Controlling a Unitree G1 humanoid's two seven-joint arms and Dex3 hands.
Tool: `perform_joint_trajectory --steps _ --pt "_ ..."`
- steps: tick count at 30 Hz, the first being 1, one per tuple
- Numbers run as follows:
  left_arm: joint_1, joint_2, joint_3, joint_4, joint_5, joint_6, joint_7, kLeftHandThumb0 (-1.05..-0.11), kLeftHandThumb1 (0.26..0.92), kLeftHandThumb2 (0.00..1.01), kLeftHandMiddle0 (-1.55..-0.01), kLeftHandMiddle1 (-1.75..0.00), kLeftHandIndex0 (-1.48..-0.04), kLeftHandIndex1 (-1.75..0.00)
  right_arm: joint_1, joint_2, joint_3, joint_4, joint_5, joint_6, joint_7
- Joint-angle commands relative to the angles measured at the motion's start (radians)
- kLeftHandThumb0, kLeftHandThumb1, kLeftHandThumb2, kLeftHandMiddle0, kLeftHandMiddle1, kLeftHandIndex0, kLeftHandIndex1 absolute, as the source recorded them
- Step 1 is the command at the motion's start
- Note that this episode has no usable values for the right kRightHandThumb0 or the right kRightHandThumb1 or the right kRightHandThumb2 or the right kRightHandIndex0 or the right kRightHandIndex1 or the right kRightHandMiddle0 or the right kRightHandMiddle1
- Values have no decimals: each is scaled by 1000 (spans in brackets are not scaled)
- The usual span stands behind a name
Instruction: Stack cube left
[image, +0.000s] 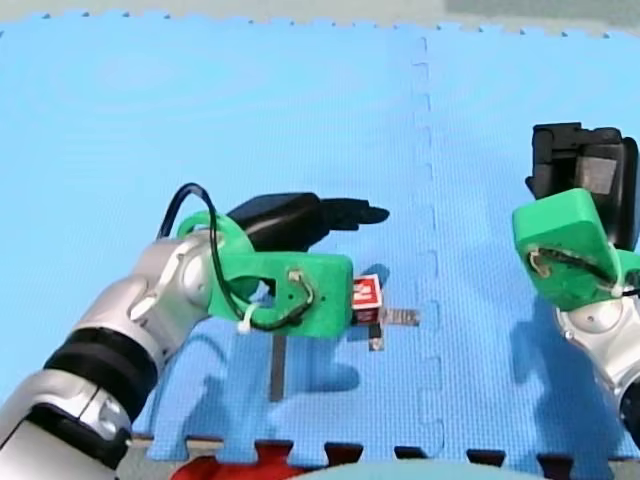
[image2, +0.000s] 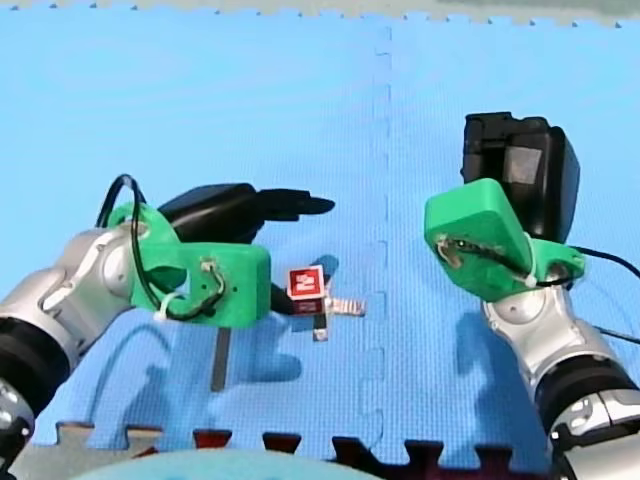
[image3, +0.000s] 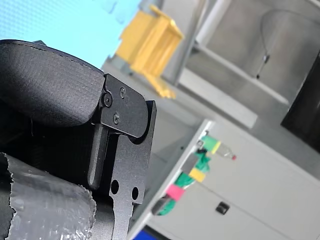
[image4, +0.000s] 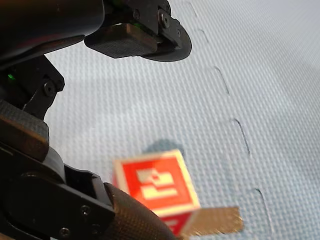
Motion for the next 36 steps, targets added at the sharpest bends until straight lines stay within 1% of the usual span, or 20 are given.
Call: perform_joint_trajectory --steps 1,2,3,4,5,6,8,9,13,16,19,22,24,26,29,31,32,33,34,36 --pt "69 140 35 -426 16 161 -186 -1033 806 14 -760 -1746 -299 0 4 -12 -11 4 12 4 -2" --pt "74 144 38 -438 16 164 -190 -1042 819 14 -712 -1641 -304 -2 4 -12 -12 4 12 5 -1" --pt "79 149 41 -450 14 166 -195 -1045 825 12 -704 -1581 -306 -2 4 -11 -12 5 13 6 0" --pt "84 159 46 -462 10 167 -204 -1047 835 9 -710 -1467 -309 -3 4 -10 -12 6 13 8 1" --pt "91 171 50 -479 7 166 -214 -1048 849 7 -731 -1249 -314 -3 3 -8 -12 7 14 10 1" --pt "99 181 55 -499 5 168 -224 -1048 854 5 -744 -1146 -315 -2 3 -7 -12 8 14 12 1" --pt "112 192 61 -535 5 179 -239 -1048 861 4 -735 -1039 -314 -1 3 -5 -13 9 14 14 1" --pt "117 194 62 -547 5 185 -243 -1048 863 4 -728 -1016 -313 0 4 -5 -13 9 14 14 1" --pt "132 196 67 -584 9 203 -248 -1048 869 5 -784 -1025 -290 0 7 -2 -12 9 14 16 0" --pt "149 192 73 -624 7 224 -248 -1048 877 3 -782 -1202 -269 0 7 1 -10 9 11 24 -3" --pt "164 188 81 -650 -9 243 -253 -1048 871 3 -765 -1284 -262 -2 7 3 -9 10 10 29 -5" --pt "177 193 95 -684 -27 265 -271 -1048 865 2 -743 -1299 -253 0 8 5 -8 10 9 31 -7" --pt "185 202 112 -711 -44 284 -289 -1048 863 1 -722 -1279 -247 0 8 6 -8 9 9 32 -7" --pt "184 208 126 -723 -57 298 -301 -1048 862 0 -720 -1266 -245 0 8 6 -8 9 9 33 -7" --pt "172 215 140 -677 -72 281 -285 -1048 861 0 -725 -1244 -260 -8 8 8 -9 9 10 36 -6" --pt "177 205 149 -642 -65 275 -228 -1048 863 1 -730 -1235 -269 -12 9 8 -9 8 11 37 -7" --pt "178 193 154 -612 -58 274 -183 -1048 863 1 -733 -1234 -275 -14 9 7 -9 8 12 37 -7" --pt "171 180 157 -568 -56 268 -143 -1048 865 1 -728 -1282 -281 -14 9 7 -9 8 12 37 -6" --pt "156 165 160 -502 -60 257 -105 -1048 866 1 -726 -1300 -283 -14 10 6 -9 7 13 37 -6" --pt "120 137 164 -354 -72 222 -40 -1048 860 0 -717 -1490 -307 -18 11 5 -10 7 14 36 -4"
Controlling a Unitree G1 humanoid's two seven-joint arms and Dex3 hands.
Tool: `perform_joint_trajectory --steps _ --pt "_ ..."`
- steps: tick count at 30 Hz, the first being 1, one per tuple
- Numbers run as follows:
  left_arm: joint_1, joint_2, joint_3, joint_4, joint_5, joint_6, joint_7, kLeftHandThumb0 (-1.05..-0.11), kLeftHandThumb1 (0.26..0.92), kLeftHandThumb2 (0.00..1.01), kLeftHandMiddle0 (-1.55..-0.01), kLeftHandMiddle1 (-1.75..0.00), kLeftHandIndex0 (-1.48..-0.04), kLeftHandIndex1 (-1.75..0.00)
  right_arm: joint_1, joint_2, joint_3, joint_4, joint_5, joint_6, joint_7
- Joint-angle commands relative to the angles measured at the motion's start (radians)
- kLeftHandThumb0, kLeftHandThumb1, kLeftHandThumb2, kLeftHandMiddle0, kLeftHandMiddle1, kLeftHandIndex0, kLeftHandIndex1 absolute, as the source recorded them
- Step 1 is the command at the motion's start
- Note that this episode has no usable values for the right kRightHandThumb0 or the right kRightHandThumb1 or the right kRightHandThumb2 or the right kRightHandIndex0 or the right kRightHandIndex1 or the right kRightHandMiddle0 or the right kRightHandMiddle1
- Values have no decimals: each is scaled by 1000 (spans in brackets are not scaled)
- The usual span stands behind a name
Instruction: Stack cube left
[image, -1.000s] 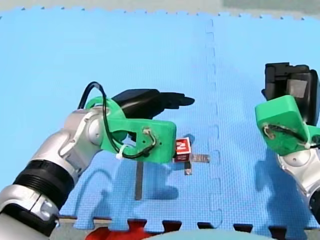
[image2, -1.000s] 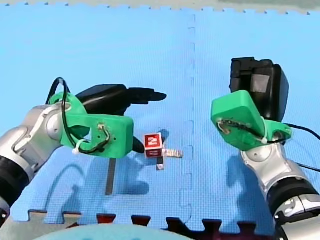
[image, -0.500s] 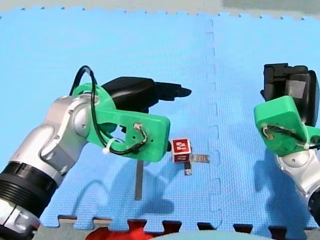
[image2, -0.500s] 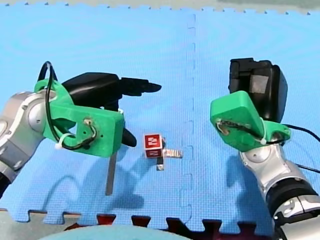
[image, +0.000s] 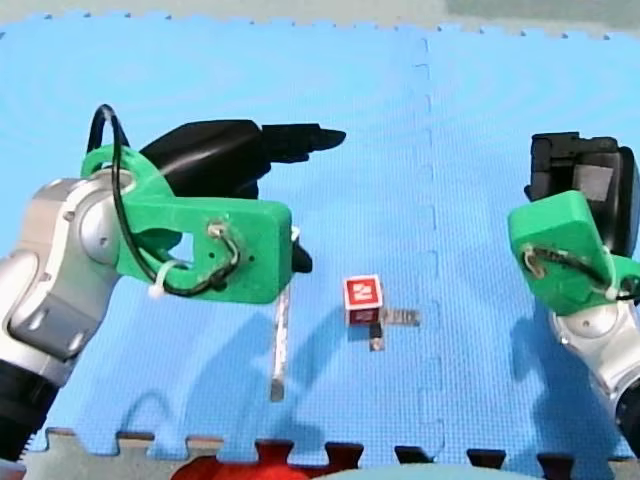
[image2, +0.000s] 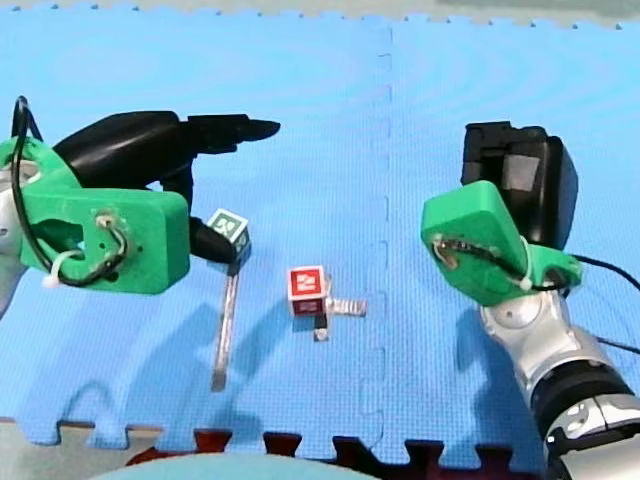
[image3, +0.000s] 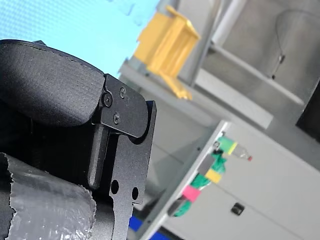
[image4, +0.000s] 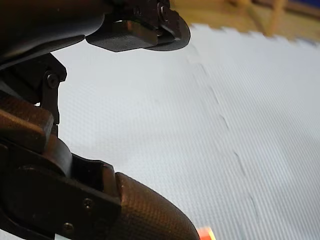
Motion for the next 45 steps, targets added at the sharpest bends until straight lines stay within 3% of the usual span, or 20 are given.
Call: perform_joint_trajectory --steps 1,4,10,14,15,18,20,23,25,27,28,31,33,35,38,45 --pt "-55 -49 18 253 -11 -57 127 -1048 859 0 -716 -1529 -315 -19 3 -8 -6 -1 8 -1 0" --pt "-55 -55 28 326 -22 -125 186 -1048 846 0 -747 -1716 -411 -49 6 -11 -7 -1 9 -5 3" --pt "-85 -68 60 515 -76 -264 226 -1048 809 0 -799 -1746 -422 -38 8 -16 -9 -1 11 -9 7" --pt "-108 -71 81 624 -107 -345 245 -1048 785 0 -818 -1746 -509 -69 8 -20 -9 0 10 -10 7" --pt "-110 -72 83 638 -108 -358 256 -950 725 2 -824 -1746 -577 -78 8 -22 -9 0 10 -11 8" --pt "-118 -79 88 666 -114 -379 274 -800 682 1 -821 -1744 -623 -56 8 -25 -8 -1 9 -14 9" --pt "-122 -85 94 683 -123 -385 278 -684 662 1 -802 -1654 -609 -27 8 -27 -9 -1 10 -15 9" --pt "-131 -87 101 705 -136 -396 270 -587 649 0 -879 -1164 -582 -5 8 -30 -9 -2 10 -18 11" --pt "-136 -86 102 718 -142 -406 264 -562 647 0 -910 -1062 -557 -1 9 -32 -9 -3 10 -20 12" --pt "-143 -86 104 737 -146 -417 260 -554 647 0 -865 -1244 -539 -1 8 -33 -10 -3 11 -21 13" --pt "-147 -86 105 747 -148 -423 257 -529 654 1 -825 -1419 -511 -2 8 -33 -10 -3 11 -21 14" --pt "-159 -86 106 778 -153 -438 246 -471 663 2 -757 -1649 -465 -2 9 -34 -9 -4 10 -23 12" --pt "-169 -84 105 798 -153 -445 240 -429 673 4 -739 -1672 -456 0 10 -35 -9 -4 9 -25 12" --pt "-182 -81 106 821 -153 -444 229 -386 681 3 -755 -1521 -452 0 10 -37 -9 -3 9 -28 12" --pt "-201 -78 107 847 -156 -441 211 -367 685 2 -771 -1445 -445 0 12 -39 -8 -4 9 -33 13" --pt "-225 -57 112 893 -159 -457 177 -379 682 0 -699 -1698 -376 -1 17 -40 -8 -5 10 -39 14"
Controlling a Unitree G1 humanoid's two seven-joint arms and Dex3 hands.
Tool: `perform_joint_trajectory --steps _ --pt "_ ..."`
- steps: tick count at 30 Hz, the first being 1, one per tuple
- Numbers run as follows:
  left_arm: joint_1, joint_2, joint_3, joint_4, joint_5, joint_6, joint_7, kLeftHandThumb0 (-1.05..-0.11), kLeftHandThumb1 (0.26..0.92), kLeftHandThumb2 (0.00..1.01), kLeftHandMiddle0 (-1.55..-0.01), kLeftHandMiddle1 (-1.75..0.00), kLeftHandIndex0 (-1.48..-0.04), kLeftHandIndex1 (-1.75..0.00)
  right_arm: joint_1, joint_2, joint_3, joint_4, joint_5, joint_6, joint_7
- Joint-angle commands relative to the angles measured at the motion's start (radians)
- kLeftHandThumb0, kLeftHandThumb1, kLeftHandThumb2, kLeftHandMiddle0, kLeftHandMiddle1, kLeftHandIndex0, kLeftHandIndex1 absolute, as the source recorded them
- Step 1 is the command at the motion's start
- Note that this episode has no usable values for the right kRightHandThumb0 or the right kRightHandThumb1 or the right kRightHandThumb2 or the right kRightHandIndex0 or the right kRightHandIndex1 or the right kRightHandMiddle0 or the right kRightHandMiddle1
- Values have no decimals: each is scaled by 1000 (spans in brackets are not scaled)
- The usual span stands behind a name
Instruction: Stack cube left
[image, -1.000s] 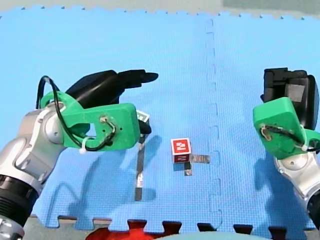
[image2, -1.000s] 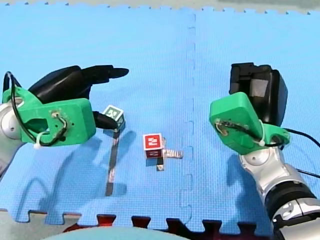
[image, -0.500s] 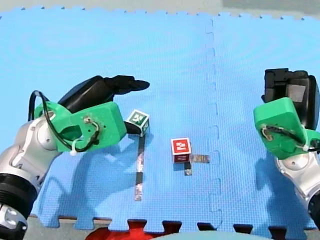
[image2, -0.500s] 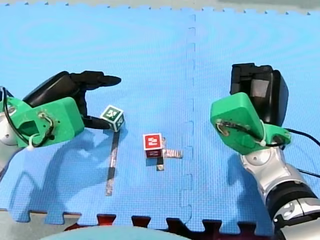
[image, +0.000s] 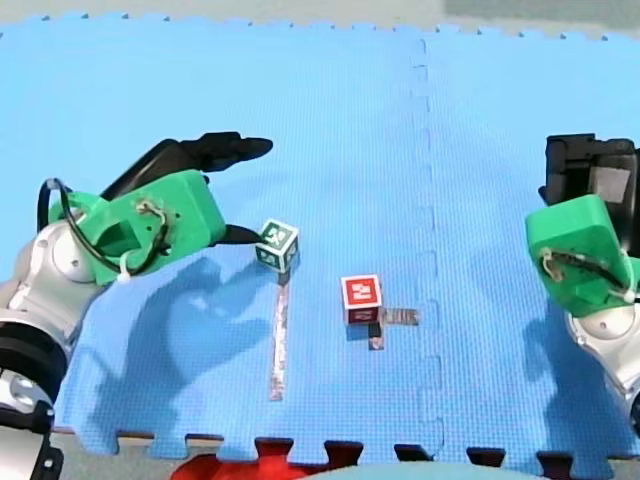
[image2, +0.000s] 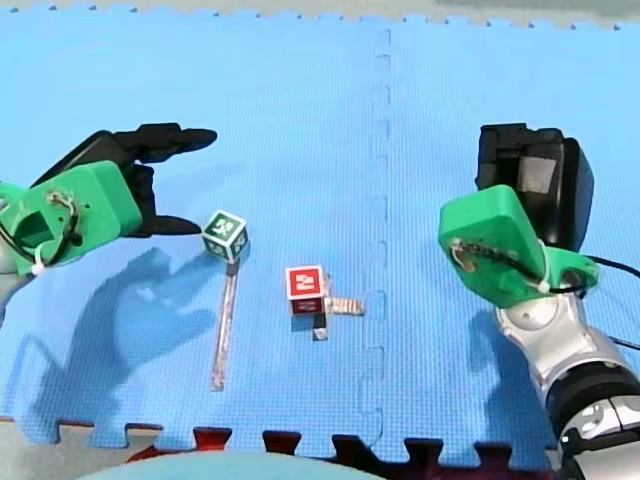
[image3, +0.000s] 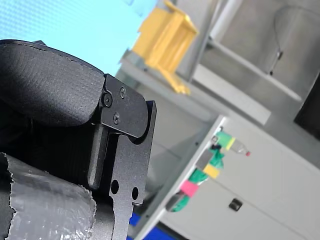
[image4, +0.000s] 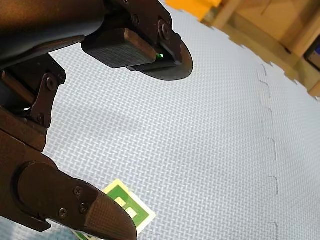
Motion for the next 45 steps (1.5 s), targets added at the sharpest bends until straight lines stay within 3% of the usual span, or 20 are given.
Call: perform_joint_trajectory --steps 1,8,10,13,15,18,27,32,45 --pt "-15 13 5 19 -2 -7 -11 -385 681 0 -712 -1727 -368 0 4 -6 -2 -2 3 -3 2" --pt "-41 22 11 50 -10 2 -79 -360 679 0 -710 -1731 -330 -1 5 -6 -3 -3 5 -3 3" --pt "-45 22 16 55 -17 10 -101 -336 677 0 -755 -1487 -316 0 5 -6 -4 -4 6 -3 4" --pt "-53 24 13 58 -14 18 -121 -328 675 0 -788 -1381 -312 -1 5 -7 -5 -5 6 -3 5" --pt "-63 26 2 60 -4 30 -142 -340 673 0 -730 -1631 -364 -15 6 -7 -5 -6 7 -4 5" --pt "-79 26 -18 58 16 56 -162 -348 673 0 -724 -1734 -408 -25 7 -8 -6 -8 7 -7 5" --pt "-106 19 -63 61 72 86 -149 -365 677 1 -765 -1746 -508 -49 8 -10 -9 -11 9 -11 7" --pt "-123 3 -70 81 83 92 -143 -388 680 1 -809 -1746 -679 -71 8 -10 -8 -13 6 -13 3" --pt "-140 -35 -115 101 132 60 -78 -421 684 2 -859 -1746 -752 -49 4 -10 -2 -15 -1 -15 -10"
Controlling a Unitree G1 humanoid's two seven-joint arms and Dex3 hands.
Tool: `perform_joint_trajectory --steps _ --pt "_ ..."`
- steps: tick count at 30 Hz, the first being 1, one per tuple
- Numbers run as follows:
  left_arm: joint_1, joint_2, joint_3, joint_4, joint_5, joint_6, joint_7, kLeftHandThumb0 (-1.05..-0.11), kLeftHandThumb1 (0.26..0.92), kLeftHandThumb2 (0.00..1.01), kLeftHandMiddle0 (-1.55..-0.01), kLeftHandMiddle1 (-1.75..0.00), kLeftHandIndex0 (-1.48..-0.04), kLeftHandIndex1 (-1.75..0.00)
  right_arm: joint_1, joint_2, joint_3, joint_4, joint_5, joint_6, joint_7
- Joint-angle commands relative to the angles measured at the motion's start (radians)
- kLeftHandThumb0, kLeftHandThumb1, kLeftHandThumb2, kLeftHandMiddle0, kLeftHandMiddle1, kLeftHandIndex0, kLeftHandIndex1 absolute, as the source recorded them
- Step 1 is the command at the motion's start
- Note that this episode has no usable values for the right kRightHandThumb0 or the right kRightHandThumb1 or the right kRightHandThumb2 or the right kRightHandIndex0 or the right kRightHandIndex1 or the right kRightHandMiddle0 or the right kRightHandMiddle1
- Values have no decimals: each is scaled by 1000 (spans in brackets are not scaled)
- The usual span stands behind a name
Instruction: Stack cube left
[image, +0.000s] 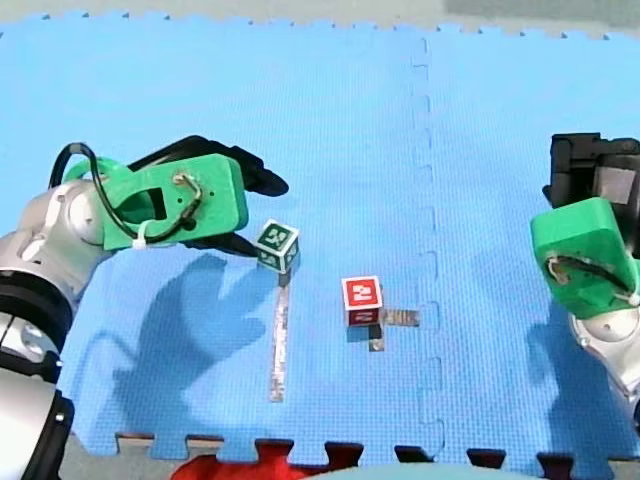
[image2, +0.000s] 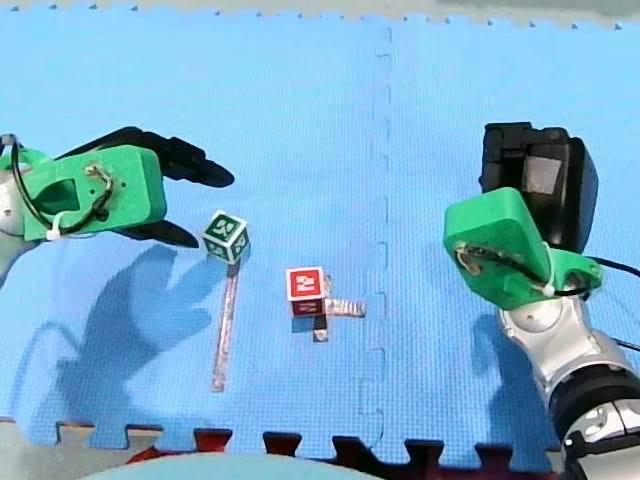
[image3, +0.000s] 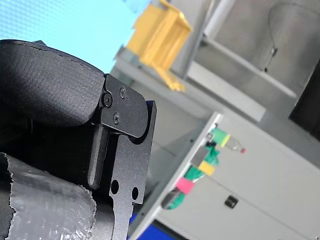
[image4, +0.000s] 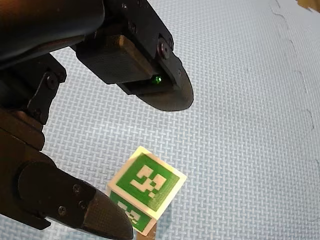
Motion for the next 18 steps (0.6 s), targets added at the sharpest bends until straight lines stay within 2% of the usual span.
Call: perform_joint_trajectory --steps 1,12,18 --pt "-4 -10 -6 6 7 4 13 -422 684 2 -860 -1746 -755 -48 -1 -4 1 -3 -1 -6 -6" --pt "6 -47 -29 7 31 10 65 -419 693 5 -866 -1746 -747 -22 1 -5 6 -6 -8 -11 -20" --pt "4 -42 -45 7 44 -3 75 -419 696 4 -868 -1746 -712 -3 1 -7 8 -7 -11 -13 -28"
